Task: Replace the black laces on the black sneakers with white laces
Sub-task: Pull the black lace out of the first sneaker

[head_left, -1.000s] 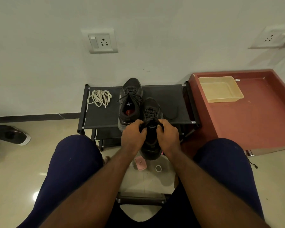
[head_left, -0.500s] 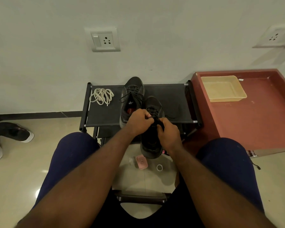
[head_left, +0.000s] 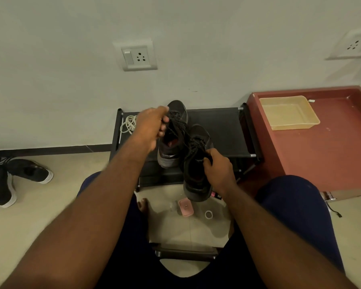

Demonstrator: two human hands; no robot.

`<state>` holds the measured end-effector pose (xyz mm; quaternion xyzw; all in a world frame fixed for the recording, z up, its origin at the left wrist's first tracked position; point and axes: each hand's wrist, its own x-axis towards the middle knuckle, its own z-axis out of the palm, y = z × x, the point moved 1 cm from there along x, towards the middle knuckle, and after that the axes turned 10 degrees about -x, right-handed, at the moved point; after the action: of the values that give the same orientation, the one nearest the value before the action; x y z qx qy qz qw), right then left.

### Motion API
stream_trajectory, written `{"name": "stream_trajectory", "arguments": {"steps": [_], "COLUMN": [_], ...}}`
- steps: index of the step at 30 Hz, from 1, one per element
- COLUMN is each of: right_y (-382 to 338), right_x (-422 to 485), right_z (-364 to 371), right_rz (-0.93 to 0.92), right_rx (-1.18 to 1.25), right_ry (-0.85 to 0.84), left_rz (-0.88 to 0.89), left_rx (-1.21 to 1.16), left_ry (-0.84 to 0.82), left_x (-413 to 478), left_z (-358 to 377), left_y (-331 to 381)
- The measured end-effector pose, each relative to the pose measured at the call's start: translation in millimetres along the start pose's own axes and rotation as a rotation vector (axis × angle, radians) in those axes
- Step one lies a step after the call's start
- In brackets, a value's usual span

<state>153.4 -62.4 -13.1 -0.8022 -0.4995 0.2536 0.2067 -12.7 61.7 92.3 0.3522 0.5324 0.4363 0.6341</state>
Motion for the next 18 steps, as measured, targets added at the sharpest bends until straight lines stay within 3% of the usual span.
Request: {"name": "stream_trajectory", "arguments": {"steps": [5,7,10,14,16,18], "right_y": [-1,-2,-3,-5,-5,-4], "right_x": [1,1,3,6,4,2], "right_z": [-2,-2,-3,-4,-4,-4], "right_rz": [0.003,-0.002,-0.011,-0.007,-0.005,0.006], "right_rx": [-0.009,-0.012,-0.015,-0.001,0.016,0.039], "right_ry": [-0.001,-0.007,0.002,0.024,0.027,0.019], "left_rz": [0.180,0.260,0.434,0.226,0.142,0.169], "left_rx": [0.039,0.292,0.732,0.958,1.075,1.140], "left_ry": [0.298,0.344,0.211,-0.097,-0.135,-0.132], "left_x": [20,20,-5,-47,-52,-52], "left_z": [-26,-35,-29,-6,5,15], "left_y": [21,21,-1,-75,-108,-119]}}
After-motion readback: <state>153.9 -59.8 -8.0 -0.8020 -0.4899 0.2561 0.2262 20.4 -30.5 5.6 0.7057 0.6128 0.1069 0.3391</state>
